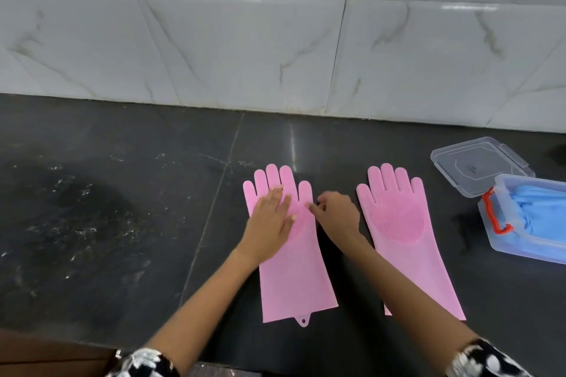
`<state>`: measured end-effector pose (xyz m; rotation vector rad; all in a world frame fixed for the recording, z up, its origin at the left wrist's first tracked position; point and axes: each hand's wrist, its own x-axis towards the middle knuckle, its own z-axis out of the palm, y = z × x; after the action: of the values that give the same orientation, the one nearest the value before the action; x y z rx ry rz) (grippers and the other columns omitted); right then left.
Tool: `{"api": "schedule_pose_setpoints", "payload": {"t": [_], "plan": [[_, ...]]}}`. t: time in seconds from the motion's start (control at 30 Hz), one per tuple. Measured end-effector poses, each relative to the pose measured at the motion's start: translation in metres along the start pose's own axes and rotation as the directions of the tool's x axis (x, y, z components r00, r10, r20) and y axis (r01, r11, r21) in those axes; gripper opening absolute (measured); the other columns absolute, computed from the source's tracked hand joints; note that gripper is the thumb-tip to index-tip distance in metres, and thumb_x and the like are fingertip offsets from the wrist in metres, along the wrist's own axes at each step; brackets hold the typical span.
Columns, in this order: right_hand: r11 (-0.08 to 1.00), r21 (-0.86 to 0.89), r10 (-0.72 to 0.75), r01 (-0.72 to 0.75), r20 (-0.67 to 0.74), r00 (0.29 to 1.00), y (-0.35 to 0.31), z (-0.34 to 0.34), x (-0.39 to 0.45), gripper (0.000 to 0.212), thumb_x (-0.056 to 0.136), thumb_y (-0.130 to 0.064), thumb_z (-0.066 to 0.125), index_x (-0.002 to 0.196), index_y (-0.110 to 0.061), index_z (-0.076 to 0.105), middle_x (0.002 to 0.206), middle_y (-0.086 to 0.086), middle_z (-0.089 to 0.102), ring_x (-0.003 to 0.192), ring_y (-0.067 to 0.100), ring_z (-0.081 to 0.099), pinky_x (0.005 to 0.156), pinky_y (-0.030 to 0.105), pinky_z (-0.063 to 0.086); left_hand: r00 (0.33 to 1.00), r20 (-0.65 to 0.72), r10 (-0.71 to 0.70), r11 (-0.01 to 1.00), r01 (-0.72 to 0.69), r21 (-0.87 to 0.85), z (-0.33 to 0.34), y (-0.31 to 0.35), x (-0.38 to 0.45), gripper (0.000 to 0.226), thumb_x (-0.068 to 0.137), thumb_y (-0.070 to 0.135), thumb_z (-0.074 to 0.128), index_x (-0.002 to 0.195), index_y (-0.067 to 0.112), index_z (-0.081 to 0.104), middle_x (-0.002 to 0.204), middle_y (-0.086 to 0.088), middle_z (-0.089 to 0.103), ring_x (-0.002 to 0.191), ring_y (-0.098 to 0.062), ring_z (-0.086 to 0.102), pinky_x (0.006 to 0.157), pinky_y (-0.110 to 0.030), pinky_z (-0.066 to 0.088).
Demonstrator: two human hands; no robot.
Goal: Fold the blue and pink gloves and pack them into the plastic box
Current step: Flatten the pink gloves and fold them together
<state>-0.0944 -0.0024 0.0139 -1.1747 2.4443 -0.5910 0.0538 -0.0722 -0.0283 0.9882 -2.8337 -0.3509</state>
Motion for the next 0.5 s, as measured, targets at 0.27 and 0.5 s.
{"api": "schedule_pose_setpoints", "payload": {"t": [0.27,0.5], "plan": [[0.994,0.093,0.068,-0.059,-0.1,0.993,0.002,0.011,0.012,0.013,0.075,-0.012,0.055,0.068,-0.004,0.064,0.07,0.009,0.068,0.06,0.026,0.059,0.052,0.031,0.044,0.998,0.016,-0.068,0.997,0.068,0.023,0.039,0.035,-0.002,0.058,0.102,0.039,0.018,0.149,0.021,-0.011,0.158,-0.007,-0.014,0.146,-0.027,-0.015,0.117,-0.036,-0.009],[0.994,0.111,0.025,0.006,-0.273,0.962,0.056,-0.009,-0.011,0.013,0.089,-0.024,0.06,0.088,-0.016,0.07,0.086,-0.002,0.07,0.074,0.016,0.061,0.065,0.03,0.05,1.0,0.007,0.023,0.999,-0.023,0.033,0.045,0.034,0.004,0.056,0.099,0.042,0.01,0.147,0.026,-0.012,0.155,0.001,-0.019,0.146,-0.024,-0.013,0.115,-0.034,-0.013]]}}
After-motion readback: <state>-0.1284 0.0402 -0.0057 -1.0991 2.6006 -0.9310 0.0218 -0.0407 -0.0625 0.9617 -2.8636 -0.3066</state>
